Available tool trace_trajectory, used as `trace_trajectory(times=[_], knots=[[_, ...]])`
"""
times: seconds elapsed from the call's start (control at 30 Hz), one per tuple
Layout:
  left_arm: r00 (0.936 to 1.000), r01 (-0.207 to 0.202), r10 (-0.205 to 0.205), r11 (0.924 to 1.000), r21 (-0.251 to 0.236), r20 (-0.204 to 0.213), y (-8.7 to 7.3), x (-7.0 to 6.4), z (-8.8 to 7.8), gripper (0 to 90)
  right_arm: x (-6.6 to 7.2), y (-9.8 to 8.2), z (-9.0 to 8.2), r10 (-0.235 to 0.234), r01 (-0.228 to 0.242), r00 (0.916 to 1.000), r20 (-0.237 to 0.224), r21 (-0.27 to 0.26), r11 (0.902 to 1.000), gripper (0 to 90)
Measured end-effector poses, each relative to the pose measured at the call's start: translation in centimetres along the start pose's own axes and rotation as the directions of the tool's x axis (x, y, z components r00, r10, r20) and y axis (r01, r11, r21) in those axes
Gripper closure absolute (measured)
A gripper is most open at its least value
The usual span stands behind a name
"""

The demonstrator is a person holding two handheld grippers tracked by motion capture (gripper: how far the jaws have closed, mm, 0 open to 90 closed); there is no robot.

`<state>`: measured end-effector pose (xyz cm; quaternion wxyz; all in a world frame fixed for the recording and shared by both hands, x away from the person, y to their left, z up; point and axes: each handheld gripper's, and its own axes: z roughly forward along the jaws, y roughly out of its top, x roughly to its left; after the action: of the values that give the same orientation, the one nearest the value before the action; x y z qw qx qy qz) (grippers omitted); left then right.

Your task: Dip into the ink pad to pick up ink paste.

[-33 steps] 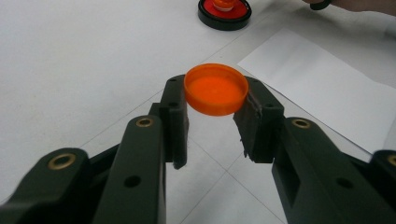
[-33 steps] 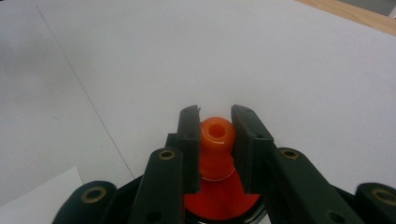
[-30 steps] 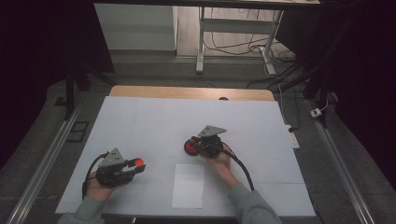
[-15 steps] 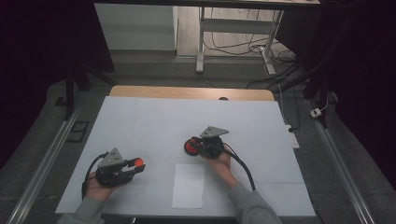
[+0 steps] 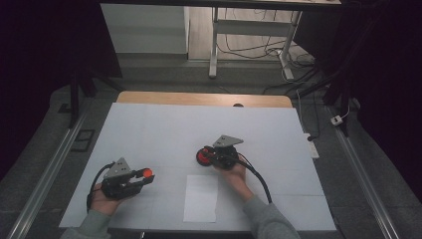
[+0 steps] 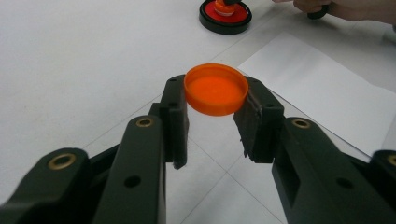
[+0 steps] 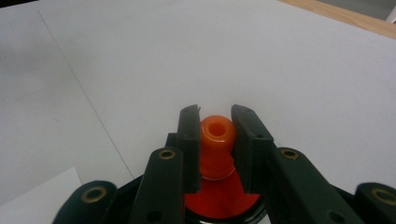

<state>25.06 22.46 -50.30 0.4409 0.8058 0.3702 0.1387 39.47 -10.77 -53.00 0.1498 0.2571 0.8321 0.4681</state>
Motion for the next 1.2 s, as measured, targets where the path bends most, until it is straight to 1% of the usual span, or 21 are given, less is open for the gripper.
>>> trace_trajectory(times=[0.23,0.4,0.47,0.5,0.53,0.57,0.6,0.7,0.77,1.03,1.2], knots=[[1.0000,-0.004,0.004,1.0000,0.001,0.000,0.0,0.0,0.0,64.6,0.1,0.0,0.0,0.002,-0.002,1.0000,0.006,-0.002,1.0000,73.0],[1.0000,-0.004,0.004,1.0000,-0.001,-0.002,0.0,0.0,0.0,64.6,0.0,0.0,0.1,0.008,-0.008,1.0000,0.001,-0.003,1.0000,72.8],[1.0000,-0.004,0.004,1.0000,-0.001,-0.003,0.0,0.1,0.1,64.6,-0.2,0.1,0.0,0.032,-0.032,0.9995,-0.006,-0.004,0.9995,72.7],[1.0000,-0.005,0.005,1.0000,-0.001,-0.002,0.0,0.1,0.0,64.6,-0.2,0.1,0.0,0.044,-0.045,0.9989,-0.012,-0.016,0.9989,72.6],[1.0000,-0.004,0.004,1.0000,-0.003,-0.004,0.0,0.1,0.0,64.6,-0.4,0.1,-0.3,0.044,-0.044,0.9990,-0.007,-0.024,0.9987,72.6],[1.0000,-0.003,0.003,1.0000,-0.002,-0.005,0.0,0.2,0.0,64.6,-0.5,0.3,-0.6,0.062,-0.062,0.9980,-0.008,-0.052,0.9967,72.6],[1.0000,-0.003,0.003,1.0000,-0.001,-0.005,0.0,0.2,0.0,64.6,-0.6,0.5,-1.0,0.062,-0.062,0.9981,-0.004,-0.060,0.9963,72.6],[1.0000,-0.001,0.001,1.0000,0.000,-0.005,0.0,0.3,0.0,64.6,-0.7,0.9,-1.5,0.073,-0.074,0.9973,-0.012,-0.090,0.9933,72.7],[1.0000,-0.005,0.005,1.0000,0.000,-0.004,0.0,0.3,0.0,64.6,-0.6,1.0,-1.7,0.069,-0.070,0.9975,-0.019,-0.089,0.9936,72.6],[1.0000,-0.002,0.002,1.0000,-0.002,-0.007,0.0,0.3,0.0,64.6,-0.6,1.5,-2.7,0.086,-0.091,0.9951,-0.048,-0.110,0.9898,72.6],[0.9999,-0.005,0.005,1.0000,0.000,-0.008,0.0,0.3,0.1,64.6,-0.4,1.7,-3.4,0.090,-0.097,0.9935,-0.069,-0.110,0.9892,72.6]])
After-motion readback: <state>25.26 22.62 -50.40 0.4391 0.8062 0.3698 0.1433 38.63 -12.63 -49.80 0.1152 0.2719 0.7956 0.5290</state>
